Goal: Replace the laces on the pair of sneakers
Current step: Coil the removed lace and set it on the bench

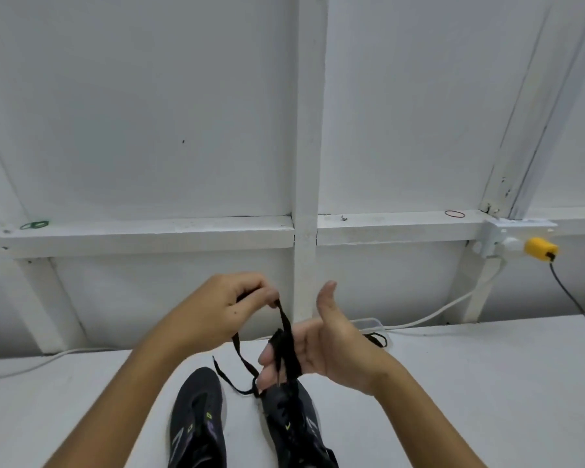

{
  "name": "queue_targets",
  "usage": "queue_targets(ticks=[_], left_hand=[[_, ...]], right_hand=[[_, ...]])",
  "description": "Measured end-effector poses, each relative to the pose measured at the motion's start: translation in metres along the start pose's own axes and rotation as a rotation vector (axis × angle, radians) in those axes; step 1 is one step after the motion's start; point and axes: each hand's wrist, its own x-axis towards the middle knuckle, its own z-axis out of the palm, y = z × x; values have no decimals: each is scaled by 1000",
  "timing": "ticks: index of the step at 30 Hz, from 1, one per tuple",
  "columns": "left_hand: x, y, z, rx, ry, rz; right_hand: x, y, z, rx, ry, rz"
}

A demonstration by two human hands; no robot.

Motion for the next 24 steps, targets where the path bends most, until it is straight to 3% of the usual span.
queue_targets(ticks=[3,5,8,10,14,18,21,24], left_hand=[[3,3,23,-216,-10,-69],[-6,3,45,-228,-67,-115],[-28,7,65,-40,-238,-43],[-30,14,55,47,-269,7],[-6,12,14,99,-117,18],[5,-1,18,-179,-25,-73],[-10,-6,52,-169,-140,-114],[-28,4,62,7,-287,-47]], right_hand=[[-3,-19,-1,286,-83,-210],[-2,-26,-11,420,-13,-336],[5,-24,-27,259,268,-270],[8,-10,-29,68,332,-112],[4,10,-11,30,47,24],[-1,-6,-7,324,-95,-134],[2,-16,-17,456,33,-276],[11,-8,-25,238,276,-187]])
